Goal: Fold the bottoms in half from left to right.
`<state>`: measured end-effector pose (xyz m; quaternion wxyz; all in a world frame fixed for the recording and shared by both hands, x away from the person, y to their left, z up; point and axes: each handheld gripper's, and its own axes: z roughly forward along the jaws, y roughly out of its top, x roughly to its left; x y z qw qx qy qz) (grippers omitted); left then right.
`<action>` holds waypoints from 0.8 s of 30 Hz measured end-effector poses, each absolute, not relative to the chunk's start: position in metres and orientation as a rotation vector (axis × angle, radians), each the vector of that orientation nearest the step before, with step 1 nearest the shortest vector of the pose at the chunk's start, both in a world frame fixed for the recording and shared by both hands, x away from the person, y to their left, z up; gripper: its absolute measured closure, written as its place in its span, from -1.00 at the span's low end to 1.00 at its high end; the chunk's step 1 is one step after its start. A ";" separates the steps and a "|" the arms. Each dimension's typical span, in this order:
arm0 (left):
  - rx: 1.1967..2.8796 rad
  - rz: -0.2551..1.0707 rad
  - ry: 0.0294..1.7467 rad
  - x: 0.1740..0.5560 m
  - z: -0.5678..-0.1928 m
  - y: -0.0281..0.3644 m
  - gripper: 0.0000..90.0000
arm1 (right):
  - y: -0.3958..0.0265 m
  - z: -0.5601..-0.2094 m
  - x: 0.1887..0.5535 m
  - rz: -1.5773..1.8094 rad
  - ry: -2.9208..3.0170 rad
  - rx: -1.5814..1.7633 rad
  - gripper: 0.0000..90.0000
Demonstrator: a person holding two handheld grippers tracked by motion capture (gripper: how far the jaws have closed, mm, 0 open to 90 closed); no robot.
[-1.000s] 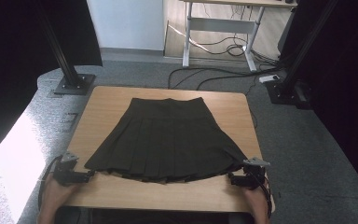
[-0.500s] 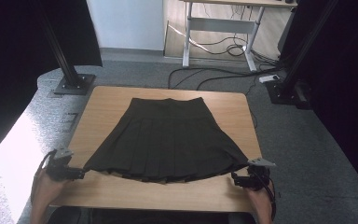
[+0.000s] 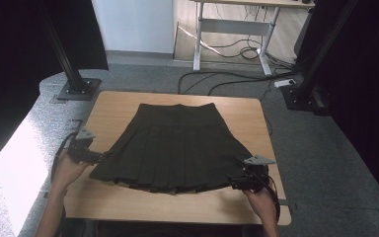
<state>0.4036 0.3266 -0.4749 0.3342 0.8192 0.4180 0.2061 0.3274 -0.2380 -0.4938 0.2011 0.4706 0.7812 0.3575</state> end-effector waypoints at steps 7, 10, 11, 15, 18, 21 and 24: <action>2.195 0.511 1.071 0.437 -0.485 0.300 -1.00 | -0.198 -0.492 0.348 1.047 2.250 1.253 -0.98; 2.203 0.513 1.074 0.449 -0.492 0.293 -1.00 | -0.181 -0.497 0.357 1.045 2.278 1.241 -0.98; 2.207 0.516 1.075 0.452 -0.494 0.291 -1.00 | -0.175 -0.500 0.361 1.045 2.289 1.236 -0.97; 2.221 0.519 1.122 0.464 -0.513 0.288 -1.00 | -0.156 -0.515 0.369 1.024 2.319 1.254 -0.97; 2.235 0.512 1.171 0.469 -0.530 0.291 -1.00 | -0.149 -0.527 0.369 0.993 2.340 1.265 -0.97; 2.221 0.493 1.191 0.468 -0.542 0.295 -1.00 | -0.147 -0.538 0.368 0.965 2.357 1.277 -0.98; 2.185 0.494 1.211 0.464 -0.544 0.297 -1.00 | -0.147 -0.546 0.368 0.910 2.354 1.253 -1.00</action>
